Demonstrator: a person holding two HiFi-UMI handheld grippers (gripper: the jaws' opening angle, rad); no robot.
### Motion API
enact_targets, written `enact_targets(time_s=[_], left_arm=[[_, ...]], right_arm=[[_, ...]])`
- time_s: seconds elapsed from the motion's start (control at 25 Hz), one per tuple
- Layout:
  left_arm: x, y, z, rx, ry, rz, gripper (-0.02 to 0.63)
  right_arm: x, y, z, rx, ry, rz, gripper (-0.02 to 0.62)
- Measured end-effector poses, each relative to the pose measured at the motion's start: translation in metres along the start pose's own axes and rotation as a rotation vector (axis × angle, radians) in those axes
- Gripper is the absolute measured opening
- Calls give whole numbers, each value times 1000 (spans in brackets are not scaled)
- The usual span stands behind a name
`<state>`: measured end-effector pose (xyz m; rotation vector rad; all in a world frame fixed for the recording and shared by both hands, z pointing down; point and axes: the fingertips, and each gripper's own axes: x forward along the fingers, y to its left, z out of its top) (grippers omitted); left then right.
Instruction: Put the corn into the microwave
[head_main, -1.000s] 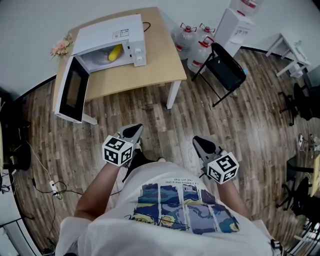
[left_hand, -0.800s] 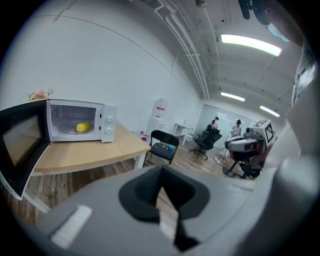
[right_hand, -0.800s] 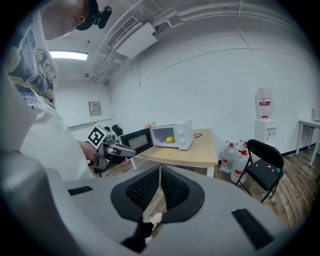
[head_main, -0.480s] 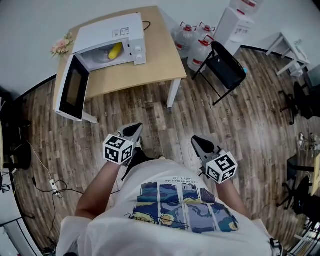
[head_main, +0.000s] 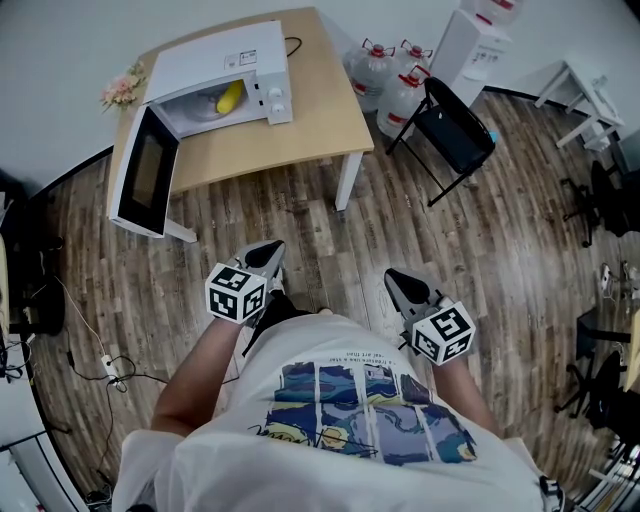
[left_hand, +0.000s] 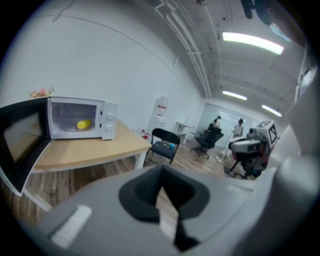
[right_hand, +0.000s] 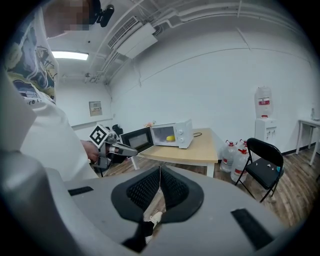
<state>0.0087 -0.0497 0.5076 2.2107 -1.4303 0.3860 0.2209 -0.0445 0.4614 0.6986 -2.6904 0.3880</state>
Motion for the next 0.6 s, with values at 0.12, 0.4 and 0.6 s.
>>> enact_targets(time_s=[0.12,0.4,0.6], left_arm=[[1,5,1,-6,1,12,9],[8,5,2,-3,10,18,9],[17,4,6,8,17,13,9]], right_arm=[[1,-2,0,4,-4,2,12],[-2,-7,-9,25,-2,-5,12],[-5,-17,-10,38,-11,-29,11]])
